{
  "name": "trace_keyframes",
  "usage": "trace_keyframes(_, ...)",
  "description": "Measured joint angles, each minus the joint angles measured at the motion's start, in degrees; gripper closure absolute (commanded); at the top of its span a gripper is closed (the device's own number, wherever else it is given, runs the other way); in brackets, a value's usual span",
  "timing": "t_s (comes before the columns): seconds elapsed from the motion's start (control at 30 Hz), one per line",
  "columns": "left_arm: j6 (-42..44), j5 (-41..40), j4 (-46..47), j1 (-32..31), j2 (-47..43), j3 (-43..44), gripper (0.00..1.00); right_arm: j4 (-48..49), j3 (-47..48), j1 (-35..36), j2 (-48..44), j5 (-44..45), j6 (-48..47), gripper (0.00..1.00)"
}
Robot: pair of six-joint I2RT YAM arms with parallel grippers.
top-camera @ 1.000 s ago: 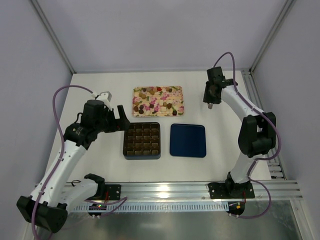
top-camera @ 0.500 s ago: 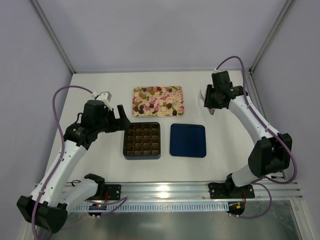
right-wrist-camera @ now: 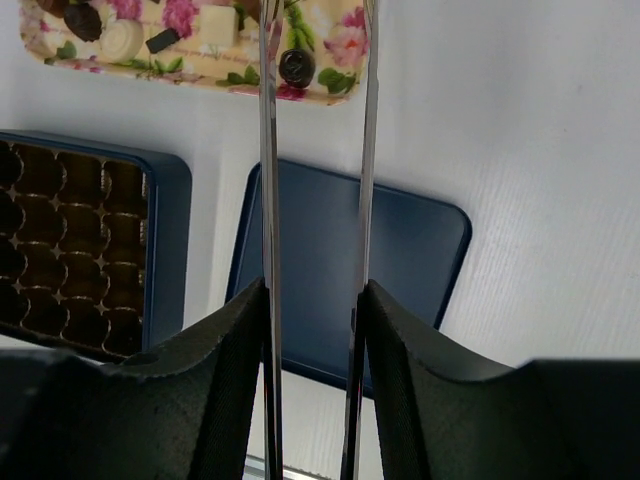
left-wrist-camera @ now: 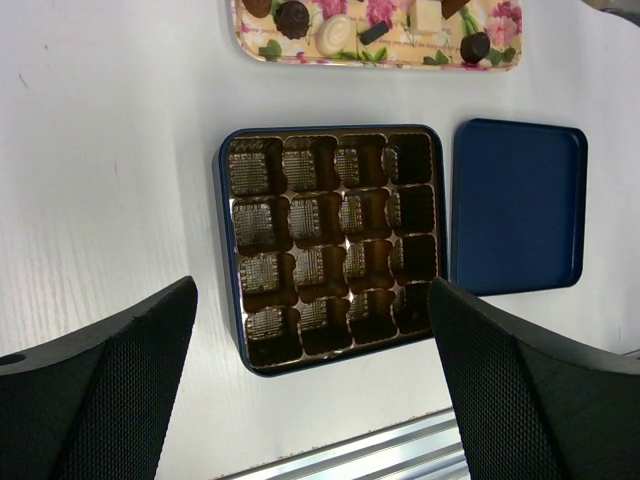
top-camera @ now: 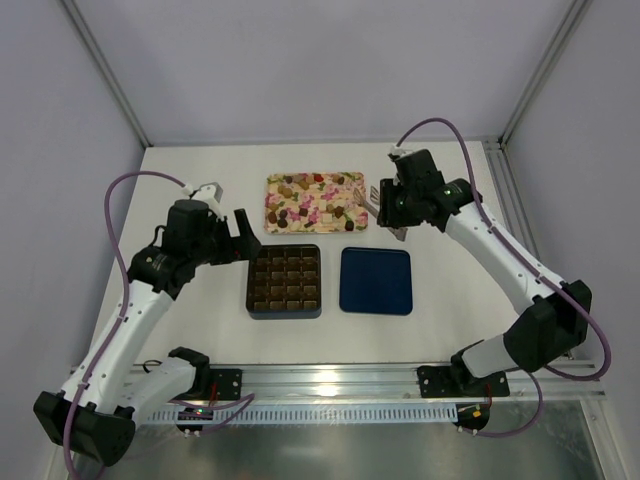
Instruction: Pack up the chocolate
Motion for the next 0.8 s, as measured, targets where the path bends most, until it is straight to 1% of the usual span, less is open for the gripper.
trace_keyframes(0.2,-0.2,0.0,0.0,0.0,0.0,0.0,0.05,-0.2,3.6,4.9,4.0,-0.4,0.0,0.53)
trace_keyframes(0.37,-0.8,0.0,0.0,0.0,0.0,0.0,0.05,-0.2,5.9,7.3,7.8,-0.3,-0.1,0.53)
trace_keyframes(0.8,-1.0,-0.4,0.0,0.0,0.0,0.0,0.05,-0.3,8.1,7.7,14.6,0.2,-1.4,0.55)
